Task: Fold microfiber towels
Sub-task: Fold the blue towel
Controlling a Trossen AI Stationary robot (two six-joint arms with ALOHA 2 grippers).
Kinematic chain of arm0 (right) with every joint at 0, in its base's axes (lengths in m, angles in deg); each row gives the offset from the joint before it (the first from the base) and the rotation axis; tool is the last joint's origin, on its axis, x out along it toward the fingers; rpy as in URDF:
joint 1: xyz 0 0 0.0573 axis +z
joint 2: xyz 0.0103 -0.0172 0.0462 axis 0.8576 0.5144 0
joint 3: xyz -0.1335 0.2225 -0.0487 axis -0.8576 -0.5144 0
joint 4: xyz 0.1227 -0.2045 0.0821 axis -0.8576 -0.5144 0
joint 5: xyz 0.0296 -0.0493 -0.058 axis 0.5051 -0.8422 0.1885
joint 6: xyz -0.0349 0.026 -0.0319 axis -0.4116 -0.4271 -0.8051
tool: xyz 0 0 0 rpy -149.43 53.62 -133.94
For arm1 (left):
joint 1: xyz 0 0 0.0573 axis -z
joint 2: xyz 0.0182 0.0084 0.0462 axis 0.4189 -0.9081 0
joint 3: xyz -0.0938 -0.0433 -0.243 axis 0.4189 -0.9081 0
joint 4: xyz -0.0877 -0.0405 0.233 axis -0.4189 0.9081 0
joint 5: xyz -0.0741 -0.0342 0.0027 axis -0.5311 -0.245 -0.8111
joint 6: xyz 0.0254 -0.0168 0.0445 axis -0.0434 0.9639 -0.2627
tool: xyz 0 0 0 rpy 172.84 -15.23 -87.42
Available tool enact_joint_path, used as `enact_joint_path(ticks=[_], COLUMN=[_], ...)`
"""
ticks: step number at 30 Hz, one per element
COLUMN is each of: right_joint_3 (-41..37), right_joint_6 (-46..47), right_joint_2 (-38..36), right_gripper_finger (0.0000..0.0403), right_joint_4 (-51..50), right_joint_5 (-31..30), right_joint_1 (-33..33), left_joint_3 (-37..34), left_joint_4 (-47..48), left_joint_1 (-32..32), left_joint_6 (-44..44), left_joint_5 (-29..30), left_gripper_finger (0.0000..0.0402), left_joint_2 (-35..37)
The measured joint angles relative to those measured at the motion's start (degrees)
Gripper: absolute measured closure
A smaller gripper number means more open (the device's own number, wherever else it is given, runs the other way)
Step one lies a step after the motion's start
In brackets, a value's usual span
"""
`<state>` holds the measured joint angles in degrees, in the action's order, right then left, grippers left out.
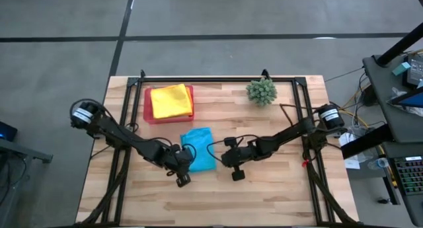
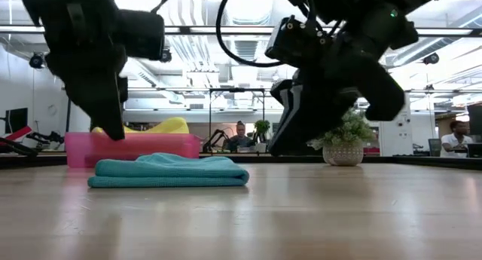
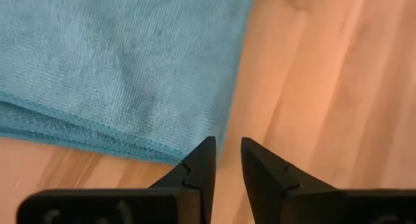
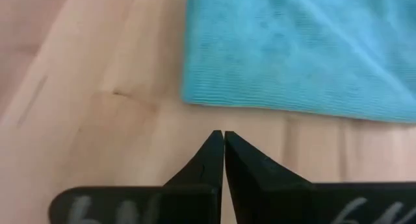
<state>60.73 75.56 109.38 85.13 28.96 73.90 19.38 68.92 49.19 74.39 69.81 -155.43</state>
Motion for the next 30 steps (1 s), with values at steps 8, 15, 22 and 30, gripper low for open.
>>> enact_joint_path(ticks=[8, 15, 22, 30], right_joint_3=[0.00, -0.17, -0.24, -0.48], right_joint_6=[-4.20, -7.28, -9.19, -10.54], right_joint_2=[-1.26, -1.24, -1.24, -1.24], right_gripper_finger=[0.0394, 0.0394, 0.0394, 0.0394], right_joint_4=[-0.19, 1.73, 3.33, 4.77], right_joint_5=[-0.26, -0.22, -0.02, -0.02], right_joint_1=[-4.74, -9.66, -12.27, -12.79], left_joint_3=[-0.10, -1.41, -2.46, -3.88], left_joint_4=[4.38, 4.18, 4.54, 4.03], left_joint_1=[-0.19, -6.08, -14.81, -20.45], left_joint_6=[0.27, 1.88, 2.96, 3.18], left_joint_5=[2.54, 9.03, 12.07, 12.77], left_gripper_finger=[0.0343, 0.0343, 0.0343, 0.0327], left_joint_2=[5.19, 6.88, 4.25, 2.54])
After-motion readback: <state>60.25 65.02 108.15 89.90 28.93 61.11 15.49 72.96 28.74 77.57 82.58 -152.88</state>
